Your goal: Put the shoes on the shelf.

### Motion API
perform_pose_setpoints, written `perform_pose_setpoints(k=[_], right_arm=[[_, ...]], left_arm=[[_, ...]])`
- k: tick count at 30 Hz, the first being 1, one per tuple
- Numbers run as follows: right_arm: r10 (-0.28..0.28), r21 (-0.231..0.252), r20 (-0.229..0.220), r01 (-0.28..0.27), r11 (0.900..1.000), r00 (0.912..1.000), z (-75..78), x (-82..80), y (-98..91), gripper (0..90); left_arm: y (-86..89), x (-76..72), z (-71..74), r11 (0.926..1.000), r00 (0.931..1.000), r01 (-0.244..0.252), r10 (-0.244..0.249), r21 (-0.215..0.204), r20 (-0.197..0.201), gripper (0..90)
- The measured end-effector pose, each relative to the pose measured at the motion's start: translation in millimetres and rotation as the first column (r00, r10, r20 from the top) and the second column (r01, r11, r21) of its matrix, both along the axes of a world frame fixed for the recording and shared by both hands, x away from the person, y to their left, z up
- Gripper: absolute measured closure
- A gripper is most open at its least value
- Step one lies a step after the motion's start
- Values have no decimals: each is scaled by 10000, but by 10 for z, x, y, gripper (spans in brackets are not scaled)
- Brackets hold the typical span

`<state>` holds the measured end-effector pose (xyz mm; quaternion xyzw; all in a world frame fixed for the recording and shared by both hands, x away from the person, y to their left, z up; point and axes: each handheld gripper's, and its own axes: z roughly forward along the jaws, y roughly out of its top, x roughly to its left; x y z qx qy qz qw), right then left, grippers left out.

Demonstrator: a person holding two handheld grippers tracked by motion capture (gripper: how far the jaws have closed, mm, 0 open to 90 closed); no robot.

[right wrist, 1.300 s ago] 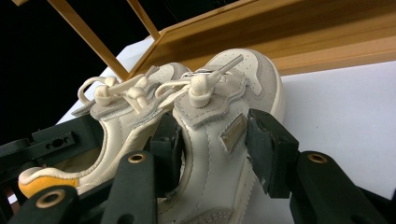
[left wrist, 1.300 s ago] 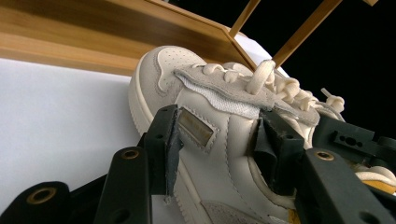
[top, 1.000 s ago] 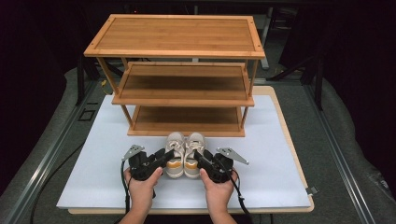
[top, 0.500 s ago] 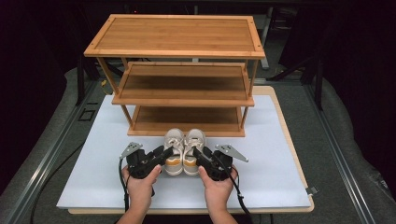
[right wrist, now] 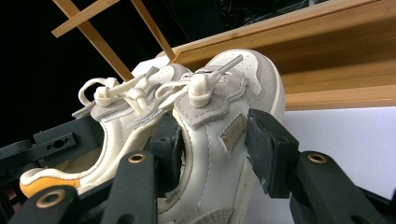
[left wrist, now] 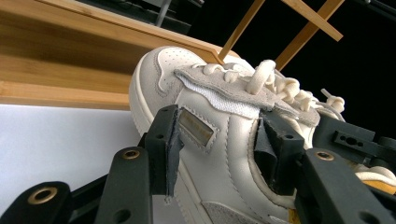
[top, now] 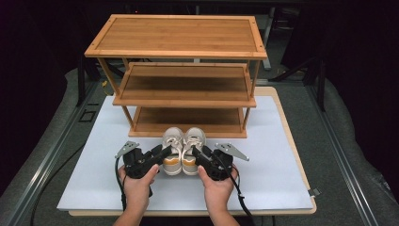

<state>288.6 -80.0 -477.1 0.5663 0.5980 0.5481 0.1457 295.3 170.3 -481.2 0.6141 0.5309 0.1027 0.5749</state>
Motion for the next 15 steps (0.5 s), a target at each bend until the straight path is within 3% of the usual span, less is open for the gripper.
perform_pose_setpoints(k=[15], right_arm=[[-35,-9,-6,35,10000,10000,186,-46,-32,567]], left_arm=[[-29,-32,221,9998,9999,119,-120,145,83,540]])
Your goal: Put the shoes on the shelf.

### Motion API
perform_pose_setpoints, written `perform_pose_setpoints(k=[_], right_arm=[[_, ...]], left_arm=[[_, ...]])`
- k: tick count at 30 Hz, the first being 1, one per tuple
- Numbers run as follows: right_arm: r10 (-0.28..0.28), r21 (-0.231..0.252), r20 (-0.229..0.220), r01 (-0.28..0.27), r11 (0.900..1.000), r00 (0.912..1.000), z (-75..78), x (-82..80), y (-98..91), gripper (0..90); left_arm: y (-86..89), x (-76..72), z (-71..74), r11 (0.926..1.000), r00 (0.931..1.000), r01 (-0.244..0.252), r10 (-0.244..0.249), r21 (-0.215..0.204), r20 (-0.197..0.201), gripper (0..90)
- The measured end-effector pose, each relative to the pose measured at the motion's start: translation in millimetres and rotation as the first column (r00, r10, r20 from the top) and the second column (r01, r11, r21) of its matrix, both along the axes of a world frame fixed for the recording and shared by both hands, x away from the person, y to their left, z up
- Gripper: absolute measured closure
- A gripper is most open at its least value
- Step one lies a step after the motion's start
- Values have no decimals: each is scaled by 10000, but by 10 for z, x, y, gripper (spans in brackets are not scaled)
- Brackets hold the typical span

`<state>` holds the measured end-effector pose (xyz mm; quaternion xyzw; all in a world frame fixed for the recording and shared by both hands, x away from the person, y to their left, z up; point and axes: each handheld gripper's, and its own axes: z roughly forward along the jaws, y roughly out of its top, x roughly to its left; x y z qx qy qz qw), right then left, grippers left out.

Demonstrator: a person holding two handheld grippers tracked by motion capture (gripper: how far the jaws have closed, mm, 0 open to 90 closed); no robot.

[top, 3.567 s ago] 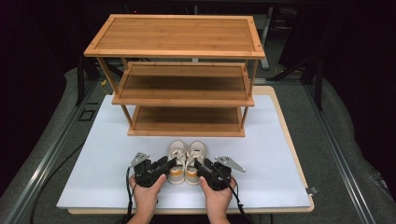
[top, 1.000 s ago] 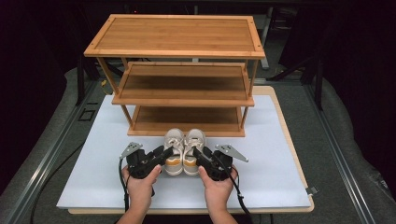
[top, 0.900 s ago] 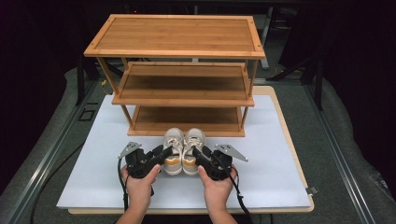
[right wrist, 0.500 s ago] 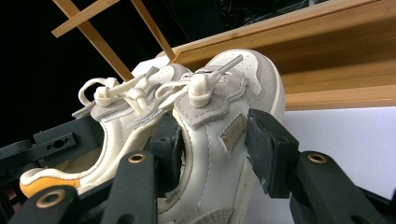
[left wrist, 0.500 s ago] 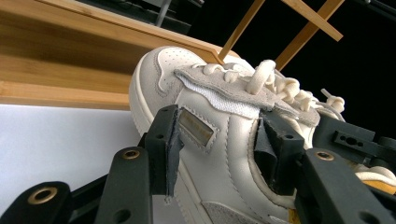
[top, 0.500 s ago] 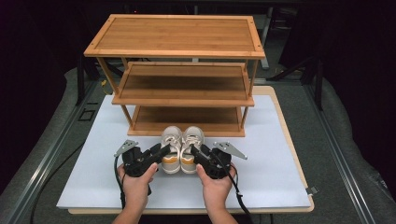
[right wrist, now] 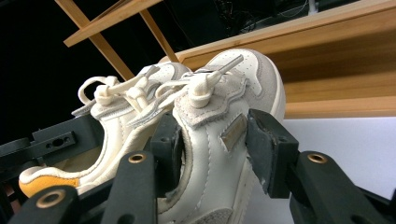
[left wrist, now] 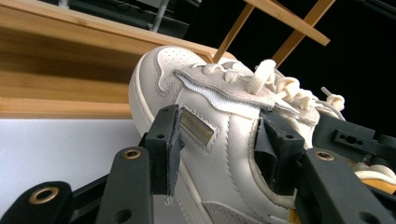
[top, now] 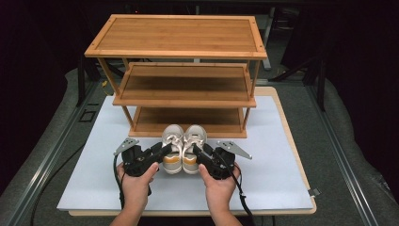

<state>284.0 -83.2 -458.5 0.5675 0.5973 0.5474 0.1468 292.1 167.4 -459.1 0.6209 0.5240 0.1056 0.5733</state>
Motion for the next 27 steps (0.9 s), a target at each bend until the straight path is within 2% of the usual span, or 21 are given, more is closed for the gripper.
perform_pose_setpoints(k=[8,10,11,15,17,23,24,27], right_arm=[[20,78,215,-21,10000,9998,207,-34,-7,567],[-11,-85,92,12,10000,10000,265,-49,-12,568],[14,107,292,-17,9999,9996,279,-41,-3,568],[25,75,379,-28,10000,9993,348,-47,8,567],[38,9,293,-38,10000,9996,392,-56,8,568],[0,130,408,-5,9999,9992,471,-48,1,567],[-21,9,285,21,10000,9996,490,-59,-6,568],[-17,85,427,14,10000,9991,520,-53,-11,568]], left_arm=[[0,-29,227,10000,9999,39,-40,35,168,541],[1,-33,277,10000,9998,9,-9,0,199,541],[0,-36,294,10000,9998,8,-9,11,178,541],[7,-41,367,10000,9997,32,-34,87,250,541],[15,-40,402,10000,9997,58,-59,37,249,541],[5,-25,495,9999,9995,94,-97,73,302,541],[0,-24,507,9999,9995,117,-119,85,306,541],[-7,-26,549,9998,9993,142,-147,136,346,541]])
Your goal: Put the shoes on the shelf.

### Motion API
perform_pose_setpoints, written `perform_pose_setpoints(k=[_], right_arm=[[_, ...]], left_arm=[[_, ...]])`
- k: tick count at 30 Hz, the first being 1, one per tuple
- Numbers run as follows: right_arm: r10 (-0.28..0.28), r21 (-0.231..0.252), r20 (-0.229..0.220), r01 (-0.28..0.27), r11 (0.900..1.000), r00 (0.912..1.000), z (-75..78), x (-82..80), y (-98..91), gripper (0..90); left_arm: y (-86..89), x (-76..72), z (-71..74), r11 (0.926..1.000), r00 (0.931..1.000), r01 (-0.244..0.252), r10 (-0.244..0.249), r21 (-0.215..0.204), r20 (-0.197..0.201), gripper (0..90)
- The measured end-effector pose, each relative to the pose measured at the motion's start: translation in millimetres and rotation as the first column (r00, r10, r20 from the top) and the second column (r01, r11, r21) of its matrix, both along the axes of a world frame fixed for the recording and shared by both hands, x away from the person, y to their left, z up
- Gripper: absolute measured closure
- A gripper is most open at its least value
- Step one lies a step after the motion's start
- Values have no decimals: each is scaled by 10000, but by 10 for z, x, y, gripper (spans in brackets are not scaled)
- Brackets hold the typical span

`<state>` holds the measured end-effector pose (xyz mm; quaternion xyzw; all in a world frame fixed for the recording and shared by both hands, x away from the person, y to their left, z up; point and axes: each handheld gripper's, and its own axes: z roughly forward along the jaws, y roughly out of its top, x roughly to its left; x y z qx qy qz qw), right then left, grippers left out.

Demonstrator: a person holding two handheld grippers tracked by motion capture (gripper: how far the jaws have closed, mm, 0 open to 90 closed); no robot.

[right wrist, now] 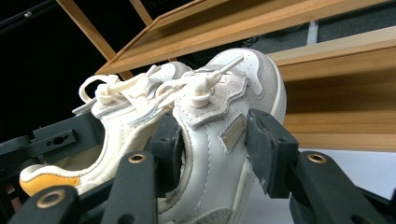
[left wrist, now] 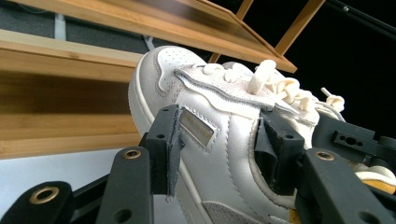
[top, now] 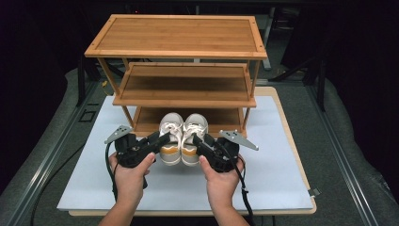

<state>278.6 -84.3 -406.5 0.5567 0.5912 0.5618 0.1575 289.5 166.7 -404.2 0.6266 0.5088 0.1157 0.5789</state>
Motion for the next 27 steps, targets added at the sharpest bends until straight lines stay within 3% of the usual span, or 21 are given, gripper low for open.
perform_pose_setpoints(k=[16,27], right_arm=[[-13,-143,495,20,9999,9988,271,89,-2,568],[79,-420,544,-56,9991,9985,362,351,18,569]], left_arm=[[2,103,255,9999,9994,-20,25,-151,351,540],[1,368,299,9995,9990,-178,188,-265,413,541]])
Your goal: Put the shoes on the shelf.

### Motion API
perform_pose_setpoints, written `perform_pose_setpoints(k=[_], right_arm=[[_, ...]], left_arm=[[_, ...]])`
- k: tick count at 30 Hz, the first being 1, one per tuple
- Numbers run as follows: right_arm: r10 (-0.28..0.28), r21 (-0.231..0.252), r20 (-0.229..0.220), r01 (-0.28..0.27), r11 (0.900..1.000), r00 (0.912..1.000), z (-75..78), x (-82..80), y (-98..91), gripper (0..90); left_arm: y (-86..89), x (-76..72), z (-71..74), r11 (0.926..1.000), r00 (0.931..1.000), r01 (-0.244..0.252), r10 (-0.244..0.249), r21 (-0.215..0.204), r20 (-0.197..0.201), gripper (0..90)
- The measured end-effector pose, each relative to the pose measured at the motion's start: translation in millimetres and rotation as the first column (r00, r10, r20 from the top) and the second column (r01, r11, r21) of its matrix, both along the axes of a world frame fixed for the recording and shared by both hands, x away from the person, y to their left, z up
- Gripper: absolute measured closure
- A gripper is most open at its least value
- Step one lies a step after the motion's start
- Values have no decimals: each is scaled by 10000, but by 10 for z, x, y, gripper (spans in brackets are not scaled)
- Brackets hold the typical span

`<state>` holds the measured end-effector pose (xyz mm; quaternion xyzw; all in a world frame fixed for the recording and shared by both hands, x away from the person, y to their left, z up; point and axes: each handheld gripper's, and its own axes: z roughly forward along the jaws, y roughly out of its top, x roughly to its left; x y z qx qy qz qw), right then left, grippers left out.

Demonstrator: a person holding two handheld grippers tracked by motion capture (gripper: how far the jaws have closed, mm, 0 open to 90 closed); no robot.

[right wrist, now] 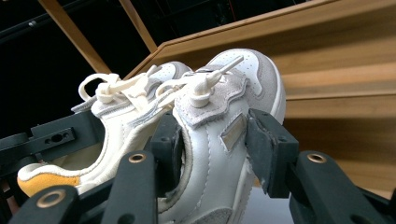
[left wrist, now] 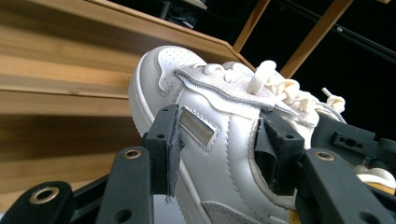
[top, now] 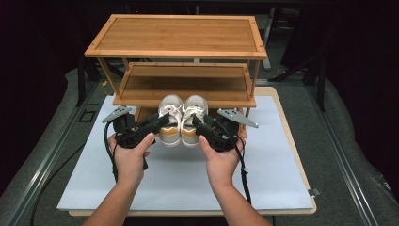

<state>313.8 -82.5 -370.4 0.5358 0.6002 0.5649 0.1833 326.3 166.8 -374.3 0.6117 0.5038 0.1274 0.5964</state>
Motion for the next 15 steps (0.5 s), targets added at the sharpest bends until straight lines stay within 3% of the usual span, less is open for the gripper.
perform_pose_setpoints(k=[5,15], right_arm=[[-33,-155,35,34,9999,10000,29,161,1,570],[-7,-177,-143,5,9998,9999,85,521,-26,570]], left_arm=[[-9,176,0,9996,10000,-12,9,-279,-99,541],[-12,530,65,9999,9997,74,-77,-150,-214,540]])
